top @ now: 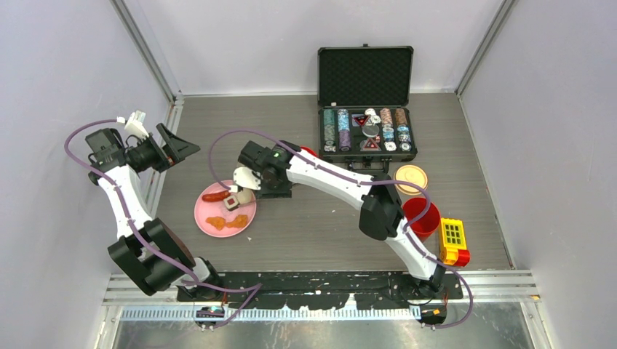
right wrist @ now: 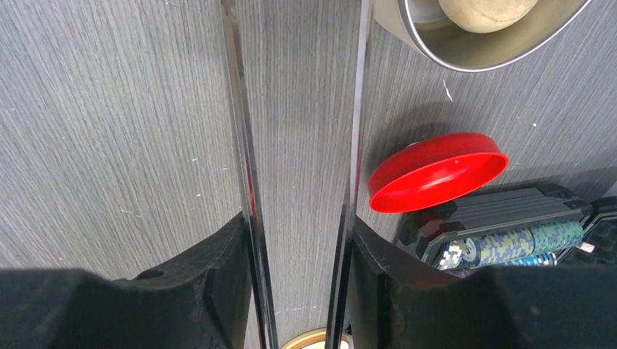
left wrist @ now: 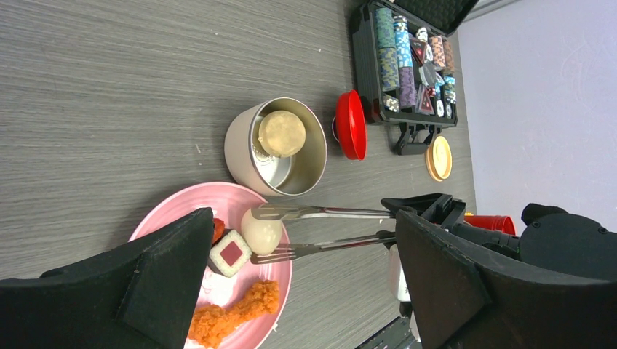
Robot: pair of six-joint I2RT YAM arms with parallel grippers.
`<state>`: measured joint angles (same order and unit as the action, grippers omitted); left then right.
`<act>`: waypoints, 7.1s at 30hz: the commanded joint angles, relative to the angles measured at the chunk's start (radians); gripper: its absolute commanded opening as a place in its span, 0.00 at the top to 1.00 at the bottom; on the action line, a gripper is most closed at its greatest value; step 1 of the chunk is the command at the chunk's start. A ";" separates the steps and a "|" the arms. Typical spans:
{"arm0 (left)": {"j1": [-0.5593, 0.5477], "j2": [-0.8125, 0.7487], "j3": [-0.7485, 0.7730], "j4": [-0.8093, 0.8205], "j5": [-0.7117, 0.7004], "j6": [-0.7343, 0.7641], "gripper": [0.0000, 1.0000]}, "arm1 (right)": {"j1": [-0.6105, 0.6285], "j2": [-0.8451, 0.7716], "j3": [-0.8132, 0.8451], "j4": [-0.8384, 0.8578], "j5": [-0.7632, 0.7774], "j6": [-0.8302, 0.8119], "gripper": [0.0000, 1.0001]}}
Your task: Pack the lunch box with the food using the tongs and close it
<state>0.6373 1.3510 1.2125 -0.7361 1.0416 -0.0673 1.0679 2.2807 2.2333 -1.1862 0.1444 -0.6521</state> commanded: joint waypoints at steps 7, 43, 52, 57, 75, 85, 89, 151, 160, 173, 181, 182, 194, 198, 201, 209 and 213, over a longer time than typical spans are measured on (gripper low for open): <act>0.003 -0.047 0.013 0.018 0.036 0.062 0.04 | 0.005 -0.146 0.003 -0.019 -0.055 0.044 0.60; -0.517 -0.081 0.089 -0.035 -0.320 0.110 0.06 | -0.527 -1.185 -0.622 -0.127 -0.449 0.080 0.69; -0.607 -0.049 0.111 -0.050 -0.356 0.115 0.06 | -0.788 -1.545 -0.811 -0.312 -0.518 -0.052 0.71; -0.652 -0.056 0.108 -0.051 -0.370 0.106 0.06 | -0.885 -1.691 -0.916 -0.359 -0.476 -0.057 0.72; -0.684 -0.098 0.118 -0.054 -0.341 0.084 0.06 | -1.167 -1.869 -0.892 -0.552 -0.258 0.006 0.75; -0.691 -0.110 0.143 -0.059 -0.339 0.081 0.06 | -1.175 -1.862 -0.843 -0.556 -0.080 0.028 0.79; -0.691 -0.111 0.127 -0.051 -0.343 0.087 0.06 | -1.175 -1.863 -0.861 -0.556 -0.095 0.028 0.79; -0.691 -0.082 0.142 -0.047 -0.352 0.084 0.06 | -1.175 -1.855 -0.935 -0.526 -0.382 0.021 0.45; -0.692 -0.034 0.163 -0.074 -0.371 0.072 0.06 | -1.176 -1.451 -0.809 -0.341 -0.572 0.002 0.49; -0.578 0.000 0.178 -0.065 -0.385 0.000 0.05 | -0.752 -1.079 -0.647 -0.077 -0.433 0.158 0.50; -0.442 0.004 0.160 -0.034 -0.405 -0.086 0.06 | -0.408 -0.813 -0.540 0.089 -0.294 0.281 0.55; -0.428 0.001 0.158 -0.028 -0.410 -0.097 0.05 | -0.368 -0.780 -0.527 0.109 -0.287 0.302 0.56; -0.401 -0.033 0.154 -0.003 -0.654 -0.207 0.04 | -0.102 -0.496 -0.382 0.265 -0.232 0.663 0.59; -0.389 -0.029 0.164 -0.008 -0.684 -0.233 0.03 | -0.035 -0.452 -0.380 0.320 -0.162 0.776 0.59; -0.375 -0.030 0.168 -0.008 -0.726 -0.269 0.03 | -0.001 -0.413 -0.369 0.341 -0.100 0.842 0.59; -0.366 -0.043 0.167 -0.018 -0.803 -0.304 0.02 | 0.045 -0.284 -0.272 0.322 -0.062 0.942 0.58; -0.366 -0.050 0.157 -0.008 -0.798 -0.304 0.02 | 0.048 -0.243 -0.256 0.311 -0.096 0.986 0.56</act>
<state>0.2642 1.3415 1.3598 -0.7761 0.2607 -0.3603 1.1118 2.0319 1.9213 -0.8902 0.0437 0.2584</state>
